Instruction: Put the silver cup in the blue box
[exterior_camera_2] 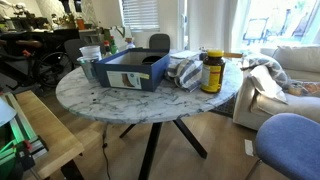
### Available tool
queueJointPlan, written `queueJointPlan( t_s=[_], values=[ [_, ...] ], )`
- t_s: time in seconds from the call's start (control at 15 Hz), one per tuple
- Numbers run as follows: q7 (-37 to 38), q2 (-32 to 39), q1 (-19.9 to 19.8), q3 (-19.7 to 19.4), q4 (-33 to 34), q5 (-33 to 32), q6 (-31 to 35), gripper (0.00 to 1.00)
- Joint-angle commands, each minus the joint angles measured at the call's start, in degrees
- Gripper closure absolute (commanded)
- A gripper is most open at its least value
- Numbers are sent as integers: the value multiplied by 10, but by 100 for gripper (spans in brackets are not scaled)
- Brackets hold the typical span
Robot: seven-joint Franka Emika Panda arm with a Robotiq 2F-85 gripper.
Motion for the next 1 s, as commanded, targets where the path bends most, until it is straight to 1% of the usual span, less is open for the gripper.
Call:
queueJointPlan(
  t_s=[0.0, 0.13, 0.2, 0.27, 0.33, 0.4, 0.47, 0.67, 0.73, 0.8, 0.87, 0.93],
  values=[
    [0, 0, -1, 1, 1, 1, -1, 0],
    [-6, 3, -3, 3, 1, -11, -5, 0],
    [-45, 8, -9, 1, -8, -59, -22, 0],
    [-64, 11, -9, -6, -13, -73, -28, 0],
    [-102, 23, -7, -21, -27, -80, -21, 0],
    [-133, 34, -7, -29, -35, -92, -10, 0],
    [-170, 58, -9, -40, -39, -105, 16, 0],
    [-269, 116, -15, -67, -27, -149, 63, 0],
    [-307, 133, -15, -78, -19, -155, 86, 0],
    [-349, 142, -13, -90, -11, -144, 110, 0],
    [-289, 112, -16, -71, -32, -137, 86, 0],
    [-317, 126, -19, -78, -25, -136, 101, 0]
  ],
)
